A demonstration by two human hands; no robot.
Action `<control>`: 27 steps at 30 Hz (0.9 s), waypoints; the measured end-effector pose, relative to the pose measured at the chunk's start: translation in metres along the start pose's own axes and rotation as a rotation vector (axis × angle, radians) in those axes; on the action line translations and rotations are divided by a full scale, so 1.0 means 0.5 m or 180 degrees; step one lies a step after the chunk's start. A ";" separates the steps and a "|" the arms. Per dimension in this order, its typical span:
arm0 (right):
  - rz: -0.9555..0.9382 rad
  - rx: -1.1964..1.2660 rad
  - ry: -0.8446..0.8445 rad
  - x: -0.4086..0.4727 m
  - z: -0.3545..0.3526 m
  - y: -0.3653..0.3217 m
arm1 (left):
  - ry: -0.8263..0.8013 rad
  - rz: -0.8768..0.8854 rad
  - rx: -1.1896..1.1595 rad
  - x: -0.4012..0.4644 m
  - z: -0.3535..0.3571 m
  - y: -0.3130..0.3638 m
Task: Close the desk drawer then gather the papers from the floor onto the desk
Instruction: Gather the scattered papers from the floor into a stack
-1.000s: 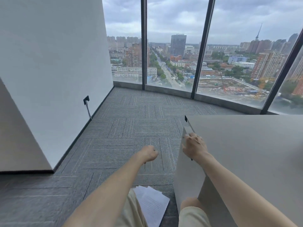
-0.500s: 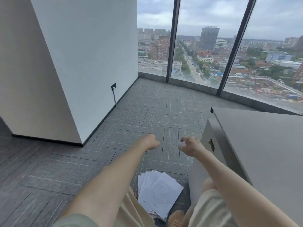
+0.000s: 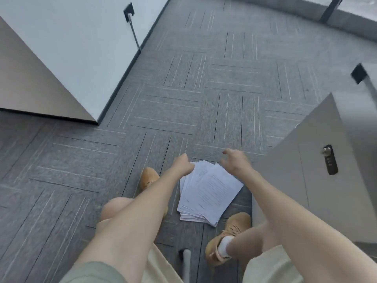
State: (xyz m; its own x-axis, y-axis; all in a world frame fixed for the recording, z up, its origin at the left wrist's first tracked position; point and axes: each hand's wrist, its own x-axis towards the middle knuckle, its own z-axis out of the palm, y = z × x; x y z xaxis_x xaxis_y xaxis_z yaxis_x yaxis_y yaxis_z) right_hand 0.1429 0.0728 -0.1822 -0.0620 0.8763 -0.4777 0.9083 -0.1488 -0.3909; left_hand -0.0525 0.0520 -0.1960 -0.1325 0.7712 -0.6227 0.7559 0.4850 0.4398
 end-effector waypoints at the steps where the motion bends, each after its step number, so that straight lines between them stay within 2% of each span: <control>1: 0.0078 0.0052 -0.0076 0.034 0.022 0.005 | -0.0022 -0.0076 -0.0031 0.035 0.013 -0.013; 10: 0.0785 0.0323 -0.0823 0.255 0.261 0.107 | -0.0100 -0.0821 -0.0412 0.289 0.154 -0.126; 19: 0.1565 0.0912 -0.0875 0.351 0.503 0.227 | -0.0145 -0.1460 -0.1013 0.443 0.332 -0.259; 24: 0.2232 0.0744 -0.0835 0.374 0.580 0.280 | -0.0179 -0.1671 -0.0970 0.499 0.393 -0.297; 27: 0.2610 0.0730 -0.0842 0.389 0.606 0.302 | -0.0018 -0.1736 -0.0855 0.520 0.416 -0.313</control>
State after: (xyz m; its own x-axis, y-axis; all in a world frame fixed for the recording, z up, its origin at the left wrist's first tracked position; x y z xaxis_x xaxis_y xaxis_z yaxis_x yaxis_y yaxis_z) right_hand 0.1425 0.0818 -0.5724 0.4520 0.3238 -0.8312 0.6057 -0.7955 0.0195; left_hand -0.0717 0.0909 -0.5614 -0.4512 0.3805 -0.8073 0.3917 0.8972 0.2039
